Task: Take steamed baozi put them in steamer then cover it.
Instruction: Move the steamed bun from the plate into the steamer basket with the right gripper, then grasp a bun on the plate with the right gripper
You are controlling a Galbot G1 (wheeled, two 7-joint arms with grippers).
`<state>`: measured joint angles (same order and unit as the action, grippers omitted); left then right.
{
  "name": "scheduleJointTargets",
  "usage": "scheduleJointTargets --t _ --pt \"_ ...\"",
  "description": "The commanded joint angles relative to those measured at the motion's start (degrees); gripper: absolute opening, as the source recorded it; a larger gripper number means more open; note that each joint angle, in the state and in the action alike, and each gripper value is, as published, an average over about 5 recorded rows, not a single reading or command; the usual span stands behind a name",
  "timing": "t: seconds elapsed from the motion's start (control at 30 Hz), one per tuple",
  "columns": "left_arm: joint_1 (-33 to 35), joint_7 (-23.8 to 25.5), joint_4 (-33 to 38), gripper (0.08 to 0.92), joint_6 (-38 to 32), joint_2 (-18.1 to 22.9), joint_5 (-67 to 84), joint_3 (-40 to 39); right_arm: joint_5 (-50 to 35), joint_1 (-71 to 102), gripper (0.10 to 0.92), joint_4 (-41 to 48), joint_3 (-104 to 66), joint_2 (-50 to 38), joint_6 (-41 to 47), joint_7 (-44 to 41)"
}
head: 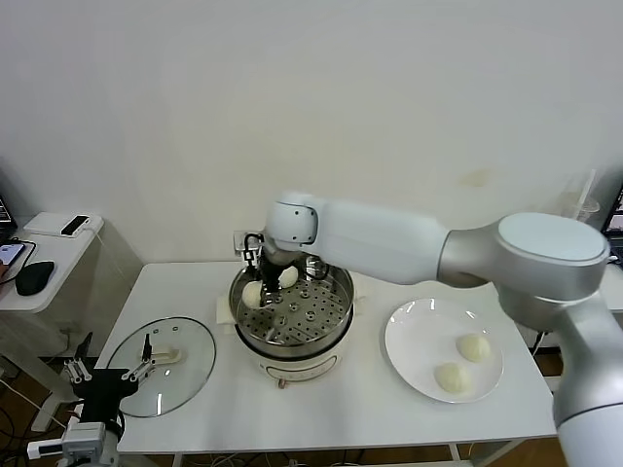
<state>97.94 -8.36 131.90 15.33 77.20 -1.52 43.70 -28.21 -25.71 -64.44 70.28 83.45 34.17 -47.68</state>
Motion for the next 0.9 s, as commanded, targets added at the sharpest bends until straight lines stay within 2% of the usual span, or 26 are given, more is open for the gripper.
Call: scheduleJointTargets --t 0.03,0.2,0.4,0.5,0.7,0.9 --pt "-0.1 0.0 -0.1 0.823 0.0 0.0 0.0 0.0 0.7 1.3 0.585 3.3 0.5 3.1 0.7 0.3" --pt "-0.1 0.0 -0.2 0.823 -0.1 0.0 0.0 -0.1 1.7 1.5 0.611 3.3 0.7 2.8 0.5 -0.2" --pt "0.0 0.0 -0.1 0.823 -0.1 0.0 0.1 0.2 3.0 0.7 0.767 3.0 0.2 2.2 -0.8 -1.1" --pt "0.0 0.0 0.1 0.823 0.0 0.0 0.0 0.1 3.1 -1.1 0.813 1.8 -0.4 0.6 -1.5 -2.1" --pt "0.2 0.0 0.1 0.823 0.0 0.0 0.0 0.1 3.4 -7.9 0.823 -6.5 -0.7 -7.9 -2.2 -5.9" --pt "0.5 0.1 0.3 0.823 0.1 -0.1 0.0 0.1 6.9 -14.3 0.823 -15.8 1.5 -20.8 -6.3 -12.8"
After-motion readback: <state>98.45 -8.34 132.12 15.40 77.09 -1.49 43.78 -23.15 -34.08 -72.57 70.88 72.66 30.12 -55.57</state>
